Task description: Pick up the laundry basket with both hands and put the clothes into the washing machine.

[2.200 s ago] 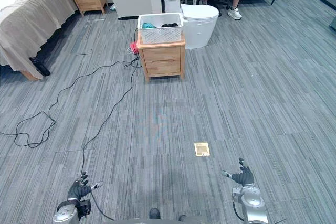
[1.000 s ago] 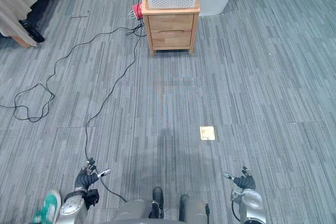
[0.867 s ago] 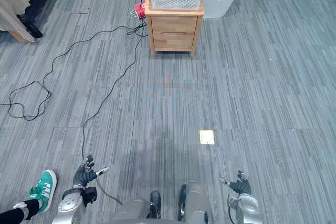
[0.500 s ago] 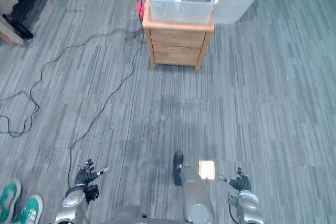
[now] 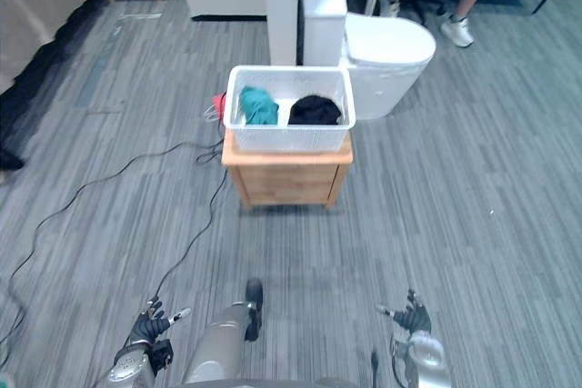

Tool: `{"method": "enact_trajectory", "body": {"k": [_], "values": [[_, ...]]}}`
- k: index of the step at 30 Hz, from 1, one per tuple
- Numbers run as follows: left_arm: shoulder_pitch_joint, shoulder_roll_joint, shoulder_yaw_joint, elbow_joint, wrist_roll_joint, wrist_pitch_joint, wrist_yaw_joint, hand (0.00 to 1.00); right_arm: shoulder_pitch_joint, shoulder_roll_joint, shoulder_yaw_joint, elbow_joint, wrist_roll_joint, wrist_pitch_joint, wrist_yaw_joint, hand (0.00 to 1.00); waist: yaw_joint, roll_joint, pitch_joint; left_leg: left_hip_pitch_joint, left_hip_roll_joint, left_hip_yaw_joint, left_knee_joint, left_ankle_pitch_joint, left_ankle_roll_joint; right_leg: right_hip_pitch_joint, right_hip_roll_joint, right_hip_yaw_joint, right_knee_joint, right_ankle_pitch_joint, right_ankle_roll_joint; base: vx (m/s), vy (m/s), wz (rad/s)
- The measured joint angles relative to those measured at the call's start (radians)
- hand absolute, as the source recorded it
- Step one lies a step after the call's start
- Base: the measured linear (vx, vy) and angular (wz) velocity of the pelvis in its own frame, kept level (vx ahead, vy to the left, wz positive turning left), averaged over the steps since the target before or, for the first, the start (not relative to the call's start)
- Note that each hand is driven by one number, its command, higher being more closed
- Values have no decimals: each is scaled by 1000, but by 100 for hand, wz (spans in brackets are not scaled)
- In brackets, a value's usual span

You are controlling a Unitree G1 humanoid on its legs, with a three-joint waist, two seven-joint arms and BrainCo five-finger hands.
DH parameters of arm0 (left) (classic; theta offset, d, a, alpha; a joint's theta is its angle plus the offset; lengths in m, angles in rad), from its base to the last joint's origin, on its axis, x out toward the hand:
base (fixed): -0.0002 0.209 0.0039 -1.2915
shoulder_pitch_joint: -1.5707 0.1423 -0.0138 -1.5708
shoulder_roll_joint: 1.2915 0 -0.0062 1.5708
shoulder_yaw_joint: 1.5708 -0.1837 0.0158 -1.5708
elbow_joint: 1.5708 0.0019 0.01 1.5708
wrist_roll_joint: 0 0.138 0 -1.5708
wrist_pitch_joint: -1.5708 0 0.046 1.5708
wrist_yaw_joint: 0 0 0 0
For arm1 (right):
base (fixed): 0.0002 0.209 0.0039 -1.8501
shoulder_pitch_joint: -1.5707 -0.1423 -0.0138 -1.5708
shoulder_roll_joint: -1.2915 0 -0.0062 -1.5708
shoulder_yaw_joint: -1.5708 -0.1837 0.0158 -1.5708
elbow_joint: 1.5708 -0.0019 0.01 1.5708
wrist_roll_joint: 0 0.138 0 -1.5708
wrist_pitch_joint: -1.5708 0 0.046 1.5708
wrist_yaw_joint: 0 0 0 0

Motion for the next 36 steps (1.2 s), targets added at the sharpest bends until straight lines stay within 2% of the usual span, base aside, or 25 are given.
{"method": "enact_trajectory", "body": {"k": [1, 2, 3, 4, 5, 6, 7, 8, 10, 11, 12, 14, 15, 17, 18, 19, 21, 26, 32, 35, 36], "values": [[-7, 7, 0, 0, 1, 0, 0, 0, -7, 1, 19, -6, -5, -1, 0, 0, -2, 11, 2, 58, 9, 4, -29, -3, 0, -44, 1, -24, -29, -19, -20, 541, 87, -16], [-23, 15, 1, 3, 2, -1, 0, 0, -17, 2, 24, -9, -6, -5, 1, 0, -3, 33, 9, 121, 25, 1, -68, -3, 0, -87, 11, -64, -144, -45, -31, 603, 13, 1], [-40, 18, 4, 6, 6, -2, 0, 0, -22, -3, 20, -9, -6, -5, 1, 0, -6, 36, 9, 170, 39, -2, -100, -2, -1, -108, 30, -98, -329, -48, -37, 590, -21, 15], [-44, 22, 6, 7, 6, -2, 0, 0, -22, -4, 17, -8, -6, -5, 1, 0, -6, 43, 12, 185, 43, -4, -108, -4, -4, -118, 41, -105, -433, -42, -38, 479, -59, 29], [-47, 38, 12, 13, 7, -4, 0, 0, -22, -9, 13, -8, -6, -5, 1, 0, -11, 33, 5, 213, 47, -11, -116, -20, -41, -114, 69, -99, -671, 28, -38, 493, -102, 45], [-42, 53, 14, 23, 8, -4, 0, 0, -10, -14, 11, -5, -6, -5, 0, 0, -21, 1, -8, 233, 31, -26, -113, -55, -98, -98, 81, -65, -857, 252, -72, 489, -127, 60], [-47, 44, 18, 44, 11, -1, 0, 0, -9, -27, 8, 7, -6, -5, 0, 0, -29, 14, -11, 245, 39, -49, -105, -75, -122, -88, 85, -67, -838, 279, -113, 573, -133, 47], [-41, 25, 31, 51, 22, 1, -2, 0, -11, -37, -13, 20, -6, 0, 0, 0, -25, 37, -18, 248, 76, -57, -82, -72, -141, -77, 105, -74, -829, 254, -116, 458, -151, 31], [-45, -2, 47, 50, 28, 0, -1, 0, -4, -37, -33, -2, -6, 2, -1, 0, -28, 52, -10, 202, 109, -60, 61, -58, -165, -37, 113, -103, -840, 209, -127, 431, -165, 31], [-50, -21, 53, 49, 29, 0, -1, 0, 15, -37, -33, -33, -5, 5, 0, 0, -29, 60, -6, 141, 136, -58, 222, -18, -198, 4, 121, -120, -850, 189, -140, 368, -140, 29], [-41, -32, 52, 34, 30, 0, -2, 0, 27, -32, -30, -60, -2, 8, -2, 0, -18, 62, -6, 88, 183, -46, 355, -16, -197, 56, 134, -123, -871, 180, -150, 417, -134, 15], [-38, -35, 50, 18, 38, 0, -2, 0, 27, -26, -32, -102, 7, 7, -2, 0, 1, 55, -7, 53, 214, -31, 402, -41, -160, 111, 139, -119, -902, 175, -156, 288, -68, -15], [-38, -37, 50, 7, 39, 0, -2, 0, 24, -25, -36, -116, 8, 5, -3, 0, 2, 54, -8, 42, 219, -29, 382, -45, -153, 122, 139, -116, -914, 175, -156, 204, -4, -19], [-41, -39, 51, -21, 39, -3, -1, 0, 8, -24, -57, -149, 16, -1, -5, 0, 1, 71, -17, 32, 223, -38, 144, -32, -160, 134, 140, -107, -929, 166, -139, 169, 81, -16], [-42, -42, 51, -21, 39, -2, 0, 0, 10, -27, -63, -154, 16, -1, -5, 0, -1, 84, -25, 36, 220, -43, 61, 10, -166, 132, 145, -107, -928, 161, -129, 124, 159, -8], [-41, -45, 52, -24, 38, -2, 0, 0, 11, -28, -75, -162, 19, 2, -10, 0, 1, 102, -38, 60, 216, -51, -34, 23, -185, 129, 151, -101, -927, 151, -110, 136, 170, 4], [-33, -38, 55, -64, 36, -2, 0, 0, 28, -20, -74, -197, 30, 5, -13, 0, -1, 80, -47, 108, 173, -43, -144, 38, -175, 127, 113, -97, -932, 150, -88, 118, 160, 7], [-4, 3, 62, -122, 33, -10, 2, 0, 17, -30, -65, -337, 65, -17, -26, 0, -2, 77, -60, 142, 113, -19, -252, 80, -148, 124, 76, -75, -978, 170, -52, 43, 93, -4], [-54, 42, 34, -137, 37, -11, 23, 0, -114, -78, 26, -329, 87, -32, -27, 0, 0, 89, -52, 99, 86, 4, -314, 120, -137, 52, 70, -45, -1017, 212, -46, 3, 36, -14], [-159, 47, -25, -129, 38, -11, 37, 0, -246, -103, 81, -252, 95, -33, -31, 0, 0, 105, -25, 51, 78, 14, -337, 154, -129, -6, 69, -26, -1038, 250, -48, -70, 12, -16], [-214, 50, -51, -110, 38, -12, 48, 0, -298, -104, 97, -218, 96, -32, -31, 0, -1, 112, 2, 43, 75, 12, -349, 169, -129, -17, 68, -24, -1045, 262, -49, -88, 1, -8]]}}
